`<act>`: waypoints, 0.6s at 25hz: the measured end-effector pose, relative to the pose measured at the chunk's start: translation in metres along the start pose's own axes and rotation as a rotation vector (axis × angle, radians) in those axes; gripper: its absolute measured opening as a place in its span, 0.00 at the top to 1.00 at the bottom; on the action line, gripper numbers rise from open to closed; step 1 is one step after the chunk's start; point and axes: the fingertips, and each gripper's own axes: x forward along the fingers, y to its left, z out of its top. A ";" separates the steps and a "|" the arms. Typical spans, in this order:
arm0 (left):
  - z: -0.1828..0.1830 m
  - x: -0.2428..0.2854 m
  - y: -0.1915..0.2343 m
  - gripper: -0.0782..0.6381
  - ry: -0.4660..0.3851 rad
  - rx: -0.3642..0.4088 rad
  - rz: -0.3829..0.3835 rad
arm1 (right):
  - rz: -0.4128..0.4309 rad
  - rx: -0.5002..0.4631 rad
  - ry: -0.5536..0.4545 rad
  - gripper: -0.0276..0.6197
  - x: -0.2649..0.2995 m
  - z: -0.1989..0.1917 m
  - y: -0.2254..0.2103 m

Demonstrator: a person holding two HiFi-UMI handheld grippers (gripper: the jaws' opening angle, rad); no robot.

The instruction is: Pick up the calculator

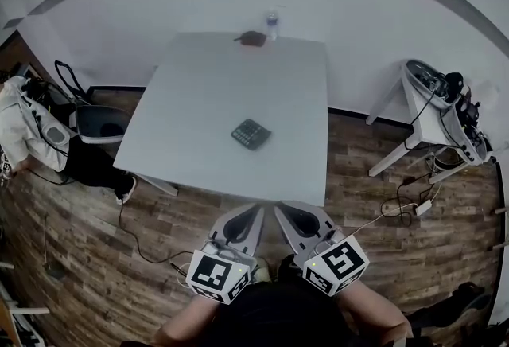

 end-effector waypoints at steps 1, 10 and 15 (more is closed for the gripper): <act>0.000 0.002 0.003 0.89 0.002 0.000 0.002 | 0.000 0.005 0.002 0.94 0.004 0.000 -0.003; -0.012 0.039 0.049 0.89 0.016 -0.029 0.065 | 0.044 0.036 0.039 0.94 0.055 -0.012 -0.043; -0.017 0.072 0.078 0.89 0.026 -0.049 0.101 | 0.061 0.060 0.063 0.94 0.088 -0.017 -0.083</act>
